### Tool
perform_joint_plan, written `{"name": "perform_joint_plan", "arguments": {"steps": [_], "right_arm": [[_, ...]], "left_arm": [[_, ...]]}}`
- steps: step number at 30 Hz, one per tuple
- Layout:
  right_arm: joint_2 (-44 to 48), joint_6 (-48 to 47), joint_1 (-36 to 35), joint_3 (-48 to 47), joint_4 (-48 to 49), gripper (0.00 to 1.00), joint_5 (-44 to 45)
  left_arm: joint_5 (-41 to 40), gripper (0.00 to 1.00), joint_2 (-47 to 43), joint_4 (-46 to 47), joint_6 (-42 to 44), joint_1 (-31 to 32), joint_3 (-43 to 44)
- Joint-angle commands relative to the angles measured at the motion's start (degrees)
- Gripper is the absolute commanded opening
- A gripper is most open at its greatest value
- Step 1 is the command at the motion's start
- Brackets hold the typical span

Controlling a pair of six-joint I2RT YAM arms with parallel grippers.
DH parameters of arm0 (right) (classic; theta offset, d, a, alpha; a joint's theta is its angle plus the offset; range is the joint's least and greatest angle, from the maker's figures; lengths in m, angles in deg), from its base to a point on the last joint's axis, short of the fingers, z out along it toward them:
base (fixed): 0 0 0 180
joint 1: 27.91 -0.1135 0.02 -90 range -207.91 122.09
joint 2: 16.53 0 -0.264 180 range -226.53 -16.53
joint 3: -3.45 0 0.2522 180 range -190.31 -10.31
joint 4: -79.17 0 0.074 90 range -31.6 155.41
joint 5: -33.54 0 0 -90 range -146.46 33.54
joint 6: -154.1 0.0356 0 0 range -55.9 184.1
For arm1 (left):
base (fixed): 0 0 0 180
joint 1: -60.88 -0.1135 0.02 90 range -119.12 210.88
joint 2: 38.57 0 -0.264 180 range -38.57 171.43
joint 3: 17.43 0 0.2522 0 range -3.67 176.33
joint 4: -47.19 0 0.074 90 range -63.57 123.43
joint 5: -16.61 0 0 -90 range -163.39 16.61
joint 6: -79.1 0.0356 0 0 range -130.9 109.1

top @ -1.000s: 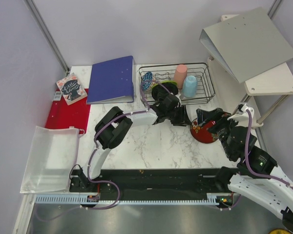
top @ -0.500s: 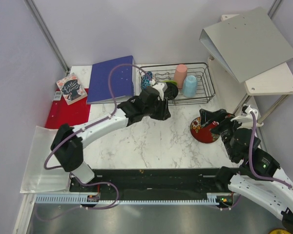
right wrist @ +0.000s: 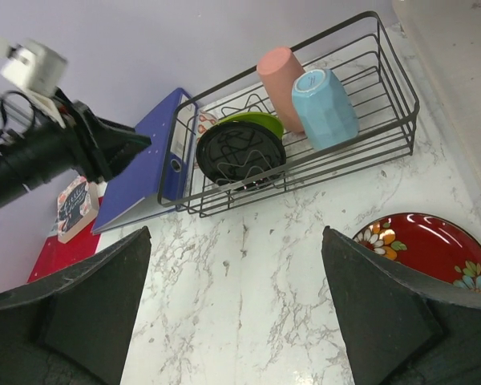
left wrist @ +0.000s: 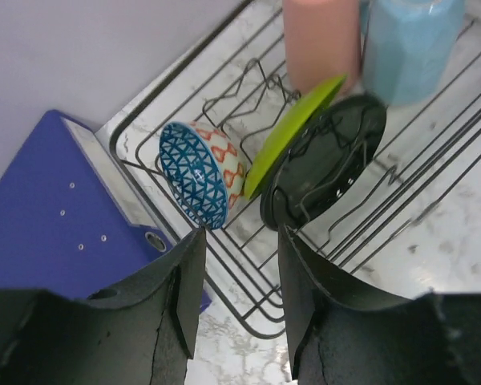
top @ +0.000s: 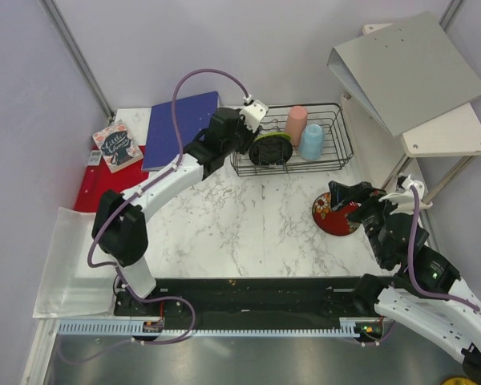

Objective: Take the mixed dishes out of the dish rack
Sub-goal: Pick up the plate from the dish rack.

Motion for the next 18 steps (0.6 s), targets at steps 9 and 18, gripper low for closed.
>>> {"name": "perform_joint_plan", "arguments": {"steps": [9,18], "right_arm": [[-0.4,-3.7,0.0,0.2,0.2,0.95,2.7],[-4.3,-5.0,0.0,0.6,2.1,0.95,3.3]], "left_arm": [[27.8,0.46,4.4,19.0,8.1,-11.7,-7.3],[39.4,0.42,6.5,27.0,8.2,-12.1,-11.6]]}}
